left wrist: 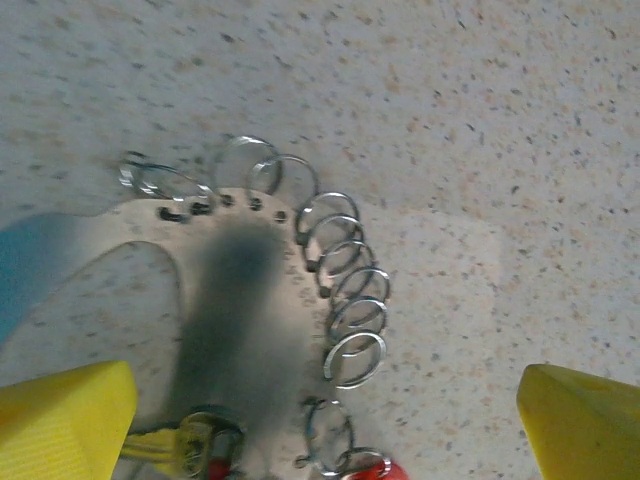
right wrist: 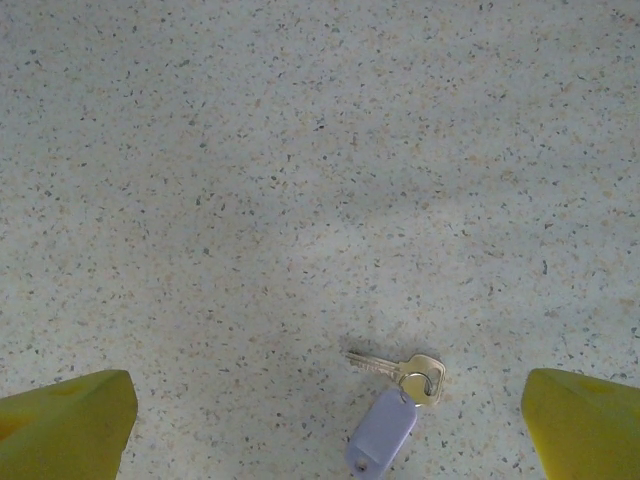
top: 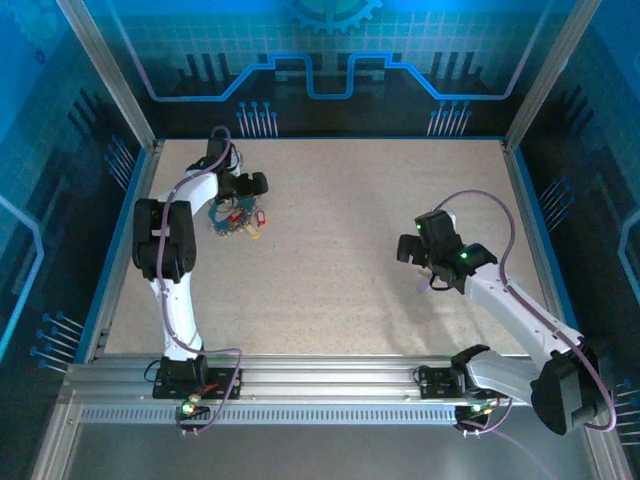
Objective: Put the keys on the keyring
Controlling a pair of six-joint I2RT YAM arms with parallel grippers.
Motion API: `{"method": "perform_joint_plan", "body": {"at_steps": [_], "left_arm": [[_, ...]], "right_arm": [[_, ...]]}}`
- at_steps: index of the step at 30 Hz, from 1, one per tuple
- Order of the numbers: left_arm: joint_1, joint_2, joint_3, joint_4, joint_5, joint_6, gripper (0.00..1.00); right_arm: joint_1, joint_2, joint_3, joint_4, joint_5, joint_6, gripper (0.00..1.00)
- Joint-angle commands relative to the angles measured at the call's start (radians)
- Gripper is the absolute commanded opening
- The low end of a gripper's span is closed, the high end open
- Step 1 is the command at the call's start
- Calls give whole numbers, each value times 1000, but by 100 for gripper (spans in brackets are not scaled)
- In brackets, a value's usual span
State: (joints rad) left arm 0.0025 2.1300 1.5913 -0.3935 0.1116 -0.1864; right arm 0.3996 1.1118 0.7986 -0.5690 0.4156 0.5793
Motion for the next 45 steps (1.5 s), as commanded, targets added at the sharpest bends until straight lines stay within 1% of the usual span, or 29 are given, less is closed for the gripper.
{"method": "perform_joint_plan", "body": {"at_steps": [1,4,6,14,17,24,27,30,35,38,40,43,45], "left_arm": [[-2,45,51,-116,145,-28,99],[-2,74,60,-170,193,-54,99],[-5,69,31,-159,207,-74,99],[-44,-27,-128,-90,203,-95,99],[-67,-84,-202,-62,202,-91,99],[-159,-196,-333,-82,206,-32,99],[-202,-255,-408,-74,206,-40,99],[-258,-306,-498,-23,206,-76,99],[-338,-338,-475,-109,231,-66,99],[-396,-356,-487,-156,205,-61,99],[-420,-384,-518,-154,180,-95,99],[-451,-454,-579,-139,184,-123,99],[-475,-501,-610,-150,190,-125,99]], "right_arm": [[10,-9,-5,-14,15,-8,100],[13,-6,1,-9,7,-4,100],[15,-4,6,-8,3,-2,100],[18,-11,26,-18,-5,-6,100],[21,-17,22,-17,-18,-2,100],[36,-22,11,0,-47,-15,100],[40,-13,9,6,-62,-6,100],[47,-3,7,13,-70,7,100],[48,32,20,6,-62,42,100],[48,51,33,11,-73,37,100],[49,66,45,15,-77,34,100],[48,114,75,14,-78,25,100],[48,160,125,15,-104,9,99]]}}
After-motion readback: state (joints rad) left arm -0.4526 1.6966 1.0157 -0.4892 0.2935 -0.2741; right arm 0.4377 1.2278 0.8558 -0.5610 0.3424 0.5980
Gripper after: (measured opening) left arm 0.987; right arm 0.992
